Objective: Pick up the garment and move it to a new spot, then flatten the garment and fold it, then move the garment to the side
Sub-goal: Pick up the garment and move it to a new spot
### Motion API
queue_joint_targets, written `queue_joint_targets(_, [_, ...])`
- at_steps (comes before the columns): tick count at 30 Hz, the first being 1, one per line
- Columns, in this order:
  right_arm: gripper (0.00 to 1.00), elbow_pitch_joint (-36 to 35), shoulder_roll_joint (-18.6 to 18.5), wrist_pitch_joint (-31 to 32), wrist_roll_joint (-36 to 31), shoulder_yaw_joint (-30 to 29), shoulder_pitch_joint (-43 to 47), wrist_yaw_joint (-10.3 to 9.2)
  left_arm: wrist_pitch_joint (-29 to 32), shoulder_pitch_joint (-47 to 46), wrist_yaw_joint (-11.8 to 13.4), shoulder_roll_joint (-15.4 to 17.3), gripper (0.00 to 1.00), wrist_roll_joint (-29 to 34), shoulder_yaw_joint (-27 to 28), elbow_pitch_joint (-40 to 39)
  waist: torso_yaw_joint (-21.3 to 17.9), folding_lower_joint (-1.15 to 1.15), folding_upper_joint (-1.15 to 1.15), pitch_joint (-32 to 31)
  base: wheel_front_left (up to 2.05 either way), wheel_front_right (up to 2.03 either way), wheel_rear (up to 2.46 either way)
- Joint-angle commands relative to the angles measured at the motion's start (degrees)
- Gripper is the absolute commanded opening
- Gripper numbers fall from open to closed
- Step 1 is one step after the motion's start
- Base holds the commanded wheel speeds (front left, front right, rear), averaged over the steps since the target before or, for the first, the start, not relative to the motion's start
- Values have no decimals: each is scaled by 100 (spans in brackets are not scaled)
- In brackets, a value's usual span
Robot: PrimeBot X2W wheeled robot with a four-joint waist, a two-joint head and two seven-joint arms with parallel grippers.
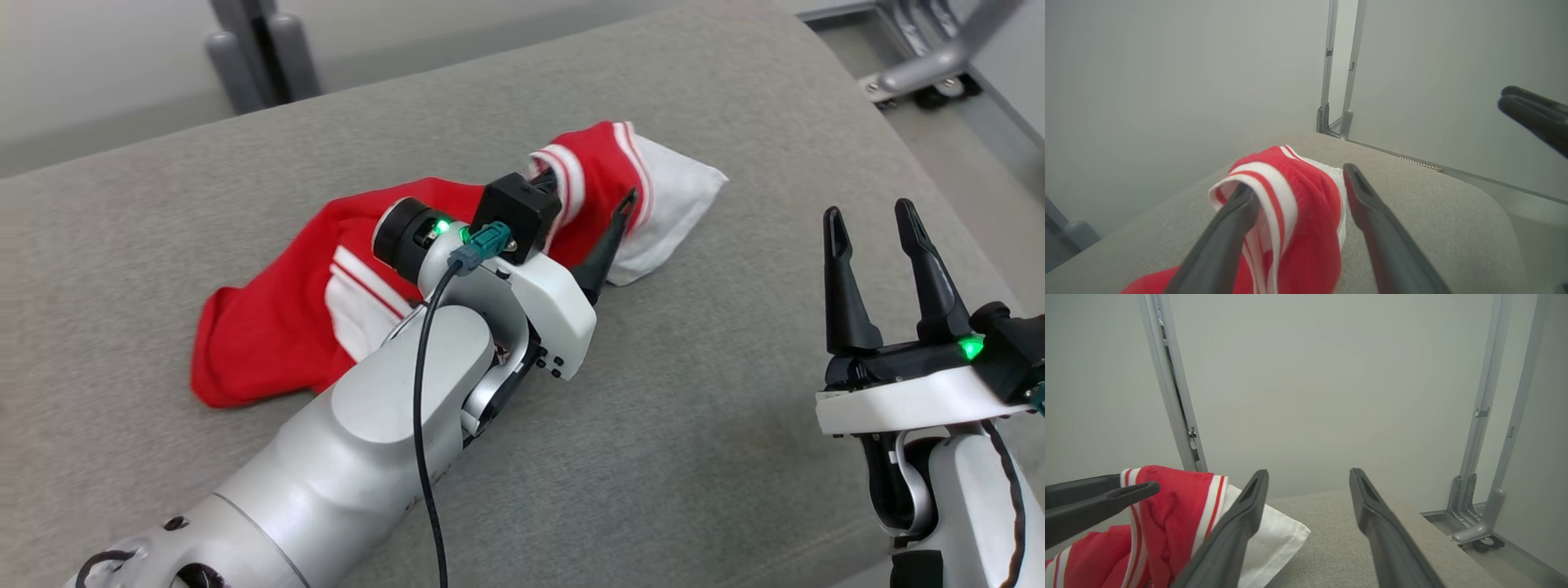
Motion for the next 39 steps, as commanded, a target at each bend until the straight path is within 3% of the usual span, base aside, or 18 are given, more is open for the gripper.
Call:
queue_joint_targets(1, [100,-16,-30,-14,-57,-34,33,1,55,-54,-110,11,100,-81,-103,22,296,0,0,-153,0,0,0])
queue_joint_targets(5, [100,-9,-30,-14,-133,-71,64,1,143,-87,-335,21,100,-203,-299,92,573,0,0,-262,0,0,0])
queue_joint_targets(13, [100,-141,-37,-14,-210,-64,193,1,-332,-116,-78,201,100,-199,50,196,1006,0,0,-450,0,0,0])
queue_joint_targets(17, [100,-265,-100,-13,-250,19,302,1,-493,298,171,559,100,-227,607,-102,1234,0,0,-617,0,0,0])
queue_joint_targets(22, [100,-360,-215,-13,-276,29,477,1,-499,1354,538,1208,100,452,1691,-1228,1477,0,0,-759,0,0,0])
queue_joint_targets(25, [100,-391,-299,-13,-289,111,553,1,-501,2234,735,1352,100,786,2477,-1890,1567,0,0,-845,0,0,0])
queue_joint_targets(28, [100,-398,-354,-13,-289,149,642,1,-503,3207,764,1273,100,1140,3160,-2420,1635,0,0,-920,0,0,0])
queue_joint_targets(34, [100,-323,-448,-14,-308,345,786,1,-503,4582,400,715,100,1892,4127,-3028,1743,0,0,-1011,0,0,0])
queue_joint_targets(39, [100,-294,-491,-13,-289,379,798,1,-503,5073,39,224,100,2343,4711,-3203,1832,0,0,-944,0,0,0])
